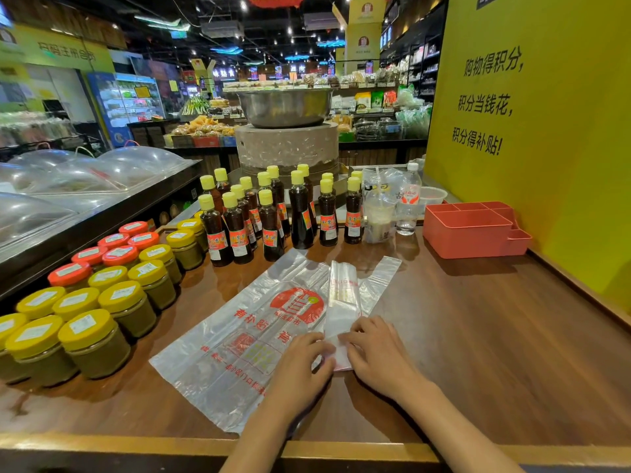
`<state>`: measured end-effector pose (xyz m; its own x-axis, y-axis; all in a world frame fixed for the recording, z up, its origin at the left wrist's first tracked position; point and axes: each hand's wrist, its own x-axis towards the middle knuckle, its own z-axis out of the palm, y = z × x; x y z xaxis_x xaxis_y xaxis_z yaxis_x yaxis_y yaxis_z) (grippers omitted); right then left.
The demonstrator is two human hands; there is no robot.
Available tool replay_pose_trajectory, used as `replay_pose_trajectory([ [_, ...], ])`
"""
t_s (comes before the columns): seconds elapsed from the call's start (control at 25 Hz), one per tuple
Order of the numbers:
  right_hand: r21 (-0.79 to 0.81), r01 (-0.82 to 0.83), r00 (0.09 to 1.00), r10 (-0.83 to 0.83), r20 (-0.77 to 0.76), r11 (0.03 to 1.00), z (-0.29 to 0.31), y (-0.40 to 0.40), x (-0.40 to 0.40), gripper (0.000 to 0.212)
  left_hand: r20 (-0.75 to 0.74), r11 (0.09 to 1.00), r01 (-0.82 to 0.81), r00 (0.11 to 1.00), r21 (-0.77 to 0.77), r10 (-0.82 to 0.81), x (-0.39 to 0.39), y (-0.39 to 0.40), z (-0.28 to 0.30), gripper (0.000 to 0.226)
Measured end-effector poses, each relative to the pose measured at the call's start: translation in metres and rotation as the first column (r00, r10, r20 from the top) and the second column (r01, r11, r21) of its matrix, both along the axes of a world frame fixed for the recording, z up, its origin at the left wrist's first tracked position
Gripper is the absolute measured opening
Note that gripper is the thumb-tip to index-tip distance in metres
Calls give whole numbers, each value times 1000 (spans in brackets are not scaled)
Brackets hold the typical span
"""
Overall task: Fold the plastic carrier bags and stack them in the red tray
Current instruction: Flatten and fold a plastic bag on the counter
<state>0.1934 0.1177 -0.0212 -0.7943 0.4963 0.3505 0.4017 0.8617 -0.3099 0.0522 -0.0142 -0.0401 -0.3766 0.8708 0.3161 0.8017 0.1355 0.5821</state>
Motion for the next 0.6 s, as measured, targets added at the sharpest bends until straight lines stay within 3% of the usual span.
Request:
replay_pose_trajectory([
  [0.16,2,-27,982,26,186,1000,7,21,-21,48,5,1000,4,1000,-8,-4,-2,1,-1,22],
  [0.36,-116,72,946,-31,324,991,2,38,-37,55,19,1000,8,1000,11,-8,-5,2,-4,20],
  [0.48,-85,104,958,-77,278,991,-5,38,-37,61,12,1000,15,1000,18,-15,-1,2,0,17],
  [0.6,-82,84,993,-77,91,993,0,29,-18,65,0,1000,27,1000,12,-27,0,1,1,18],
])
